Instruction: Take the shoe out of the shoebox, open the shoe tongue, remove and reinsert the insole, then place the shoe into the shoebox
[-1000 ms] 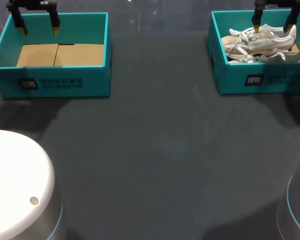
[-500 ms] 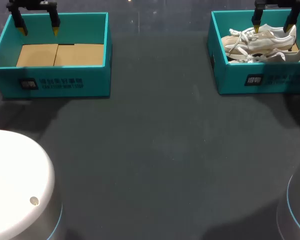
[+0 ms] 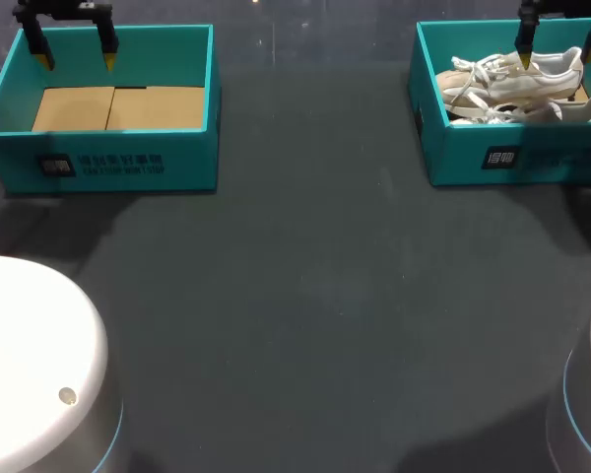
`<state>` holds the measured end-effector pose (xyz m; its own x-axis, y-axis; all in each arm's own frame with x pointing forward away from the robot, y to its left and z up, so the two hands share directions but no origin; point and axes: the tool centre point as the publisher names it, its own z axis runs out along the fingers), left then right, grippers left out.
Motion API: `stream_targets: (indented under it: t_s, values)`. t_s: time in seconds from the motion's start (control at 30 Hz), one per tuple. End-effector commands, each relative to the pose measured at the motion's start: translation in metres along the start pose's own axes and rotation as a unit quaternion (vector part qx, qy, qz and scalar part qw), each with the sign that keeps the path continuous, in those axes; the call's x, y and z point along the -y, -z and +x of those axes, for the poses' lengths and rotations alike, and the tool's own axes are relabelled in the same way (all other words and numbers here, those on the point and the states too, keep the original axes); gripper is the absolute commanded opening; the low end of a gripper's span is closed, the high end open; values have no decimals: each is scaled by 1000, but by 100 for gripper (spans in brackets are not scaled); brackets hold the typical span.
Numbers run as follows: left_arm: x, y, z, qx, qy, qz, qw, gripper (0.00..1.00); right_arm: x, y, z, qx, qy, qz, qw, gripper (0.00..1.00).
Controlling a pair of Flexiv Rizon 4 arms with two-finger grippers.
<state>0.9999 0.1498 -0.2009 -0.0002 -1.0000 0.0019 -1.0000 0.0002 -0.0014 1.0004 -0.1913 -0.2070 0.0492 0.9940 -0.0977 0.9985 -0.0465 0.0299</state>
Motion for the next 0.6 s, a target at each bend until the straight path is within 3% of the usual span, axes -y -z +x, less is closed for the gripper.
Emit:
stream_targets:
  t_s: [0.03,0.37,0.6]
  values:
    - [0,0,0,1,0,0,1000,100,10,-8,-20,-5,-5,-9,1000,100]
    - [0,0,0,1,0,0,1000,100,11,-24,-55,15,-29,-8,999,100]
    - [0,0,0,1,0,0,1000,100,8,-29,-60,27,-34,-9,999,100]
